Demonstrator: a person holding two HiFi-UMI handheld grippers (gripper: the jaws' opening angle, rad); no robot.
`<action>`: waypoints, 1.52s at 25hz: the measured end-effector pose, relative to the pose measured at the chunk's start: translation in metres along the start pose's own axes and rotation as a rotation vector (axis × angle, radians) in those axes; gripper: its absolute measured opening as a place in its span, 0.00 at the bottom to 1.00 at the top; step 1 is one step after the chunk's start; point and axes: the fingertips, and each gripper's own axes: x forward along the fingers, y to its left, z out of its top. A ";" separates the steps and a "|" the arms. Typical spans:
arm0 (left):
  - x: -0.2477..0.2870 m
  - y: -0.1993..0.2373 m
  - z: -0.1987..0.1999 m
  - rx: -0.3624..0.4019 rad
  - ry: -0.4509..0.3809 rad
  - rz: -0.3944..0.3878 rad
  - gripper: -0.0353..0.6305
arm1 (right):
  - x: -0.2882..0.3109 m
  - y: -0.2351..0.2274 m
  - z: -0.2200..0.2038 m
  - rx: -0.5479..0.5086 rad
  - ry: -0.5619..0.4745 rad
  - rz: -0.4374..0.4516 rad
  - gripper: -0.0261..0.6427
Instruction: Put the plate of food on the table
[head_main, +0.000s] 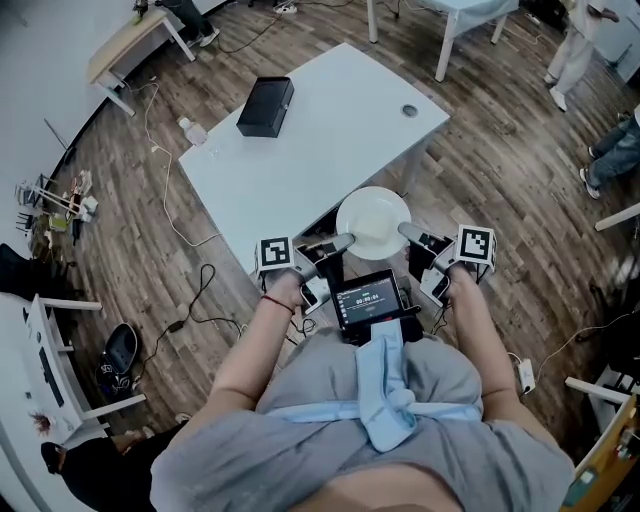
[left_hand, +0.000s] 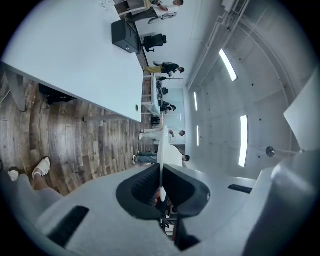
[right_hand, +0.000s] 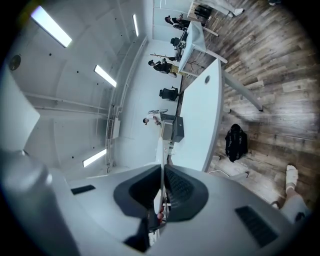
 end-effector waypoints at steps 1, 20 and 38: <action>0.002 -0.001 0.001 0.002 -0.002 -0.002 0.09 | 0.000 0.000 0.003 -0.003 0.001 0.001 0.10; 0.105 0.021 0.105 -0.061 -0.020 0.018 0.10 | 0.051 -0.050 0.136 0.043 0.056 -0.026 0.09; 0.179 0.033 0.301 -0.045 -0.056 0.015 0.10 | 0.187 -0.072 0.291 0.103 0.066 -0.012 0.09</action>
